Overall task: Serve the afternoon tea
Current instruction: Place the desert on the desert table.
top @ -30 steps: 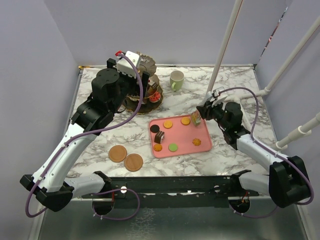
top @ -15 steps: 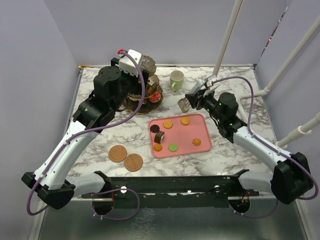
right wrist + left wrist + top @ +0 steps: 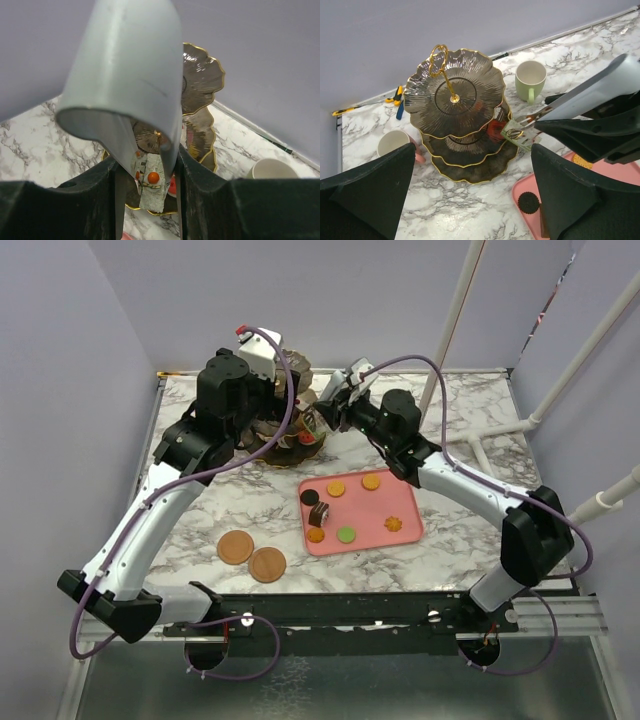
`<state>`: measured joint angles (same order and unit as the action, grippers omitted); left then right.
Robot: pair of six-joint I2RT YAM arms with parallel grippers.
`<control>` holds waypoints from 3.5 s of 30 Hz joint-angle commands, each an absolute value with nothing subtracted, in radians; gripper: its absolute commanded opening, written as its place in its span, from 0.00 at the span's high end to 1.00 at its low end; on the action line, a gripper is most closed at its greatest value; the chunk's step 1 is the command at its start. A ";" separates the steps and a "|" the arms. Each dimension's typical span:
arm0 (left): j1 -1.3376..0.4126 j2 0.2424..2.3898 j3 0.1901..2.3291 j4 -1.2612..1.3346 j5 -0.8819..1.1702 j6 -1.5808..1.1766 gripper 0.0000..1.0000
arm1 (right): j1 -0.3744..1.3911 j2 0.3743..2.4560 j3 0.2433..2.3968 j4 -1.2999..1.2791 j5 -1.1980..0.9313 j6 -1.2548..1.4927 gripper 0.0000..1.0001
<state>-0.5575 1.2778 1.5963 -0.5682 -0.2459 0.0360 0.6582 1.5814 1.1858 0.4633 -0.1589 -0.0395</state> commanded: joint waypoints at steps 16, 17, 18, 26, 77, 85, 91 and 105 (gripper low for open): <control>-0.549 1.198 1.557 -0.546 -0.226 0.031 0.01 | 0.703 1.811 1.394 0.599 -0.196 -0.089 0.99; -0.549 1.195 1.557 -0.546 -0.225 0.031 0.01 | 0.704 1.818 1.389 0.620 -0.191 -0.095 0.99; -0.549 1.194 1.555 -0.547 -0.225 0.031 0.01 | 0.704 1.824 1.384 0.640 -0.191 -0.101 0.99; -0.549 1.180 1.554 -0.550 -0.213 0.041 0.01 | 0.707 1.871 1.347 0.761 -0.118 -0.127 0.99; -0.534 1.206 1.559 -0.568 -0.216 -0.025 0.01 | 0.822 1.574 1.069 0.793 0.048 -0.183 0.62; -0.345 1.420 1.774 -0.542 -0.053 -0.024 0.01 | 0.863 1.381 0.898 0.713 0.083 -0.147 0.62; -0.286 1.578 1.914 -0.542 0.058 -0.017 0.01 | 0.875 1.241 0.811 0.625 0.086 -0.109 0.62; -0.282 1.707 1.934 -0.482 0.111 -0.023 0.15 | 0.885 1.151 0.745 0.516 0.101 -0.081 0.62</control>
<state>-0.2836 1.6958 1.9072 -0.5392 0.1226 -0.0288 0.8780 1.1778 0.7616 0.5285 0.0772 -0.0929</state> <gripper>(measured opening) 0.903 0.386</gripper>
